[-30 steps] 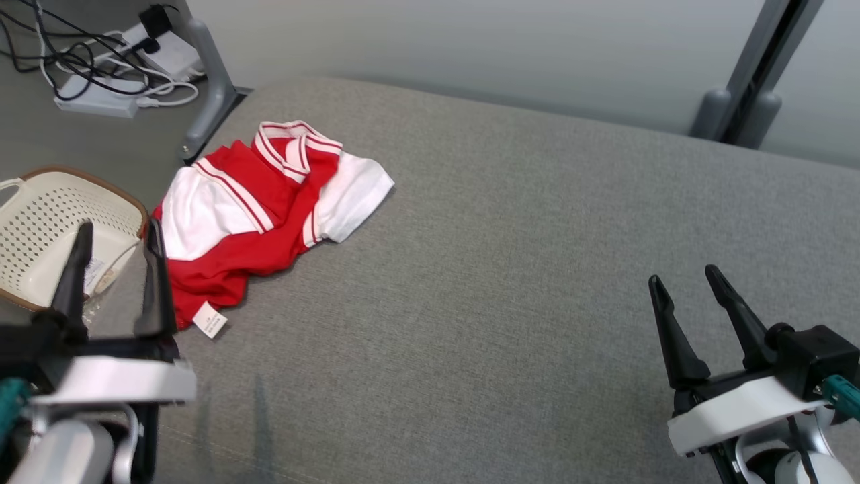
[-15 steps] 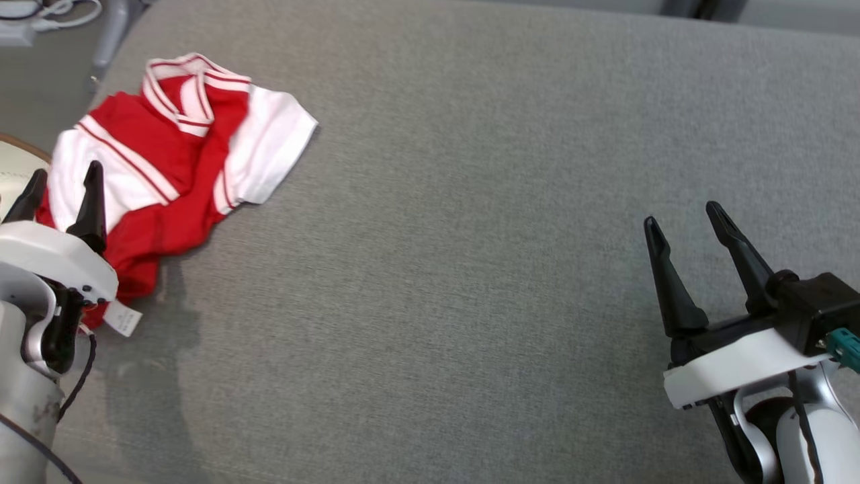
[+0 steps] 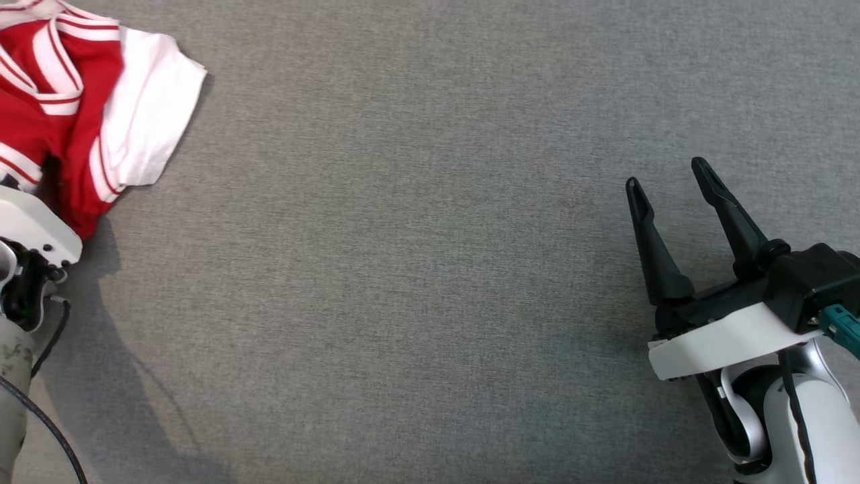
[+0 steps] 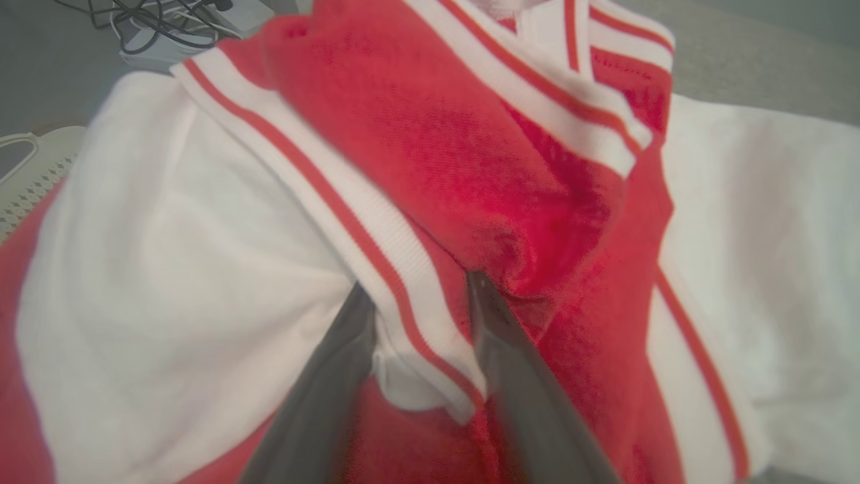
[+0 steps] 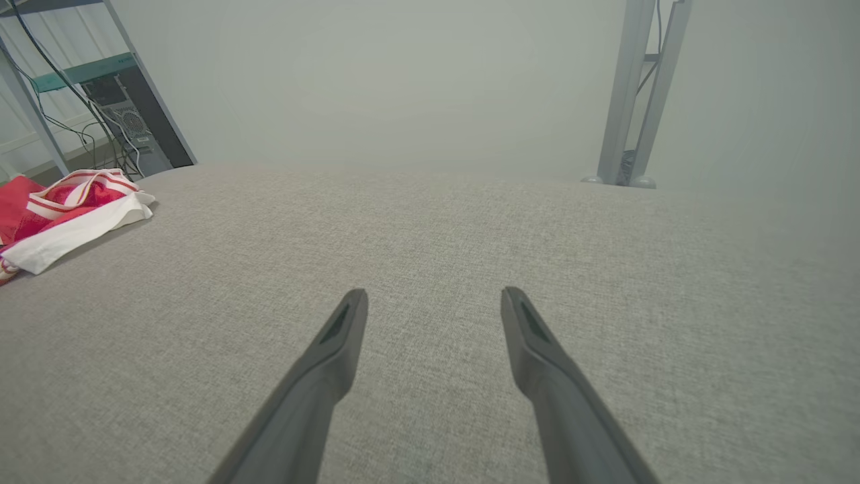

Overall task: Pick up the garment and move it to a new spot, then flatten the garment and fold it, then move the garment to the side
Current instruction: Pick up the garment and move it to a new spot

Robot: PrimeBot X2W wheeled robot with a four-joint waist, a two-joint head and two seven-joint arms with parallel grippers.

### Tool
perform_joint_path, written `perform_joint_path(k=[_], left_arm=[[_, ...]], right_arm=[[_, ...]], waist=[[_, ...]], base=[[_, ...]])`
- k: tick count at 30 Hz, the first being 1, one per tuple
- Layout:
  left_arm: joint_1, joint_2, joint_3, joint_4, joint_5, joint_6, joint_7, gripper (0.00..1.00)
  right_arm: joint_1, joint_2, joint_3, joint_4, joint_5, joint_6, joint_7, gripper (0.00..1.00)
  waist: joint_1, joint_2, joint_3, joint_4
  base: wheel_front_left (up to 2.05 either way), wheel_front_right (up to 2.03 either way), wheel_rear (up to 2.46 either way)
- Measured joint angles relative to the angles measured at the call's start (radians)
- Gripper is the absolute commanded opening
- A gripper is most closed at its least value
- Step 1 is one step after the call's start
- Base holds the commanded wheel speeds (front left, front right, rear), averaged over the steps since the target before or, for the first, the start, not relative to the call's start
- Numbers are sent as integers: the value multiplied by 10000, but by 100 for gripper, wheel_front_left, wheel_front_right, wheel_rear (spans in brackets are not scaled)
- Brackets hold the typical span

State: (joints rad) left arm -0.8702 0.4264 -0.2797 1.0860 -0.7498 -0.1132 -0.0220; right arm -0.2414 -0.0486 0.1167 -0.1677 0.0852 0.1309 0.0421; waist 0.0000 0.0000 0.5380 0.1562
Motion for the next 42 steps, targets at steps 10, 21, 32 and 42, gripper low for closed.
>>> perform_joint_path(k=[10, 21, 32, 42], left_arm=[[-683, 138, -113, 523, 401, 148, -1958, 0], [165, 456, 364, -2073, 1124, 901, -2382, 0], [4558, 314, 522, -7526, 1231, 2759, -1808, 0], [7699, 408, 512, -11950, 1419, 4600, -986, 0]], right_arm=[[21, -2, -109, 213, 27, 0, -435, 100], [652, -4, -182, 690, 468, 0, -769, 100], [1735, -4, -451, 938, 844, 0, -838, 100], [2062, -2, -546, 846, 976, 0, -773, 100]], waist=[[0, 0, -425, -117], [0, 0, -2040, -131], [0, 0, -4001, -325], [0, 0, -4538, -877]], base=[[0, 0, 0], [0, 0, 0], [0, 0, 0], [0, 0, 0]])
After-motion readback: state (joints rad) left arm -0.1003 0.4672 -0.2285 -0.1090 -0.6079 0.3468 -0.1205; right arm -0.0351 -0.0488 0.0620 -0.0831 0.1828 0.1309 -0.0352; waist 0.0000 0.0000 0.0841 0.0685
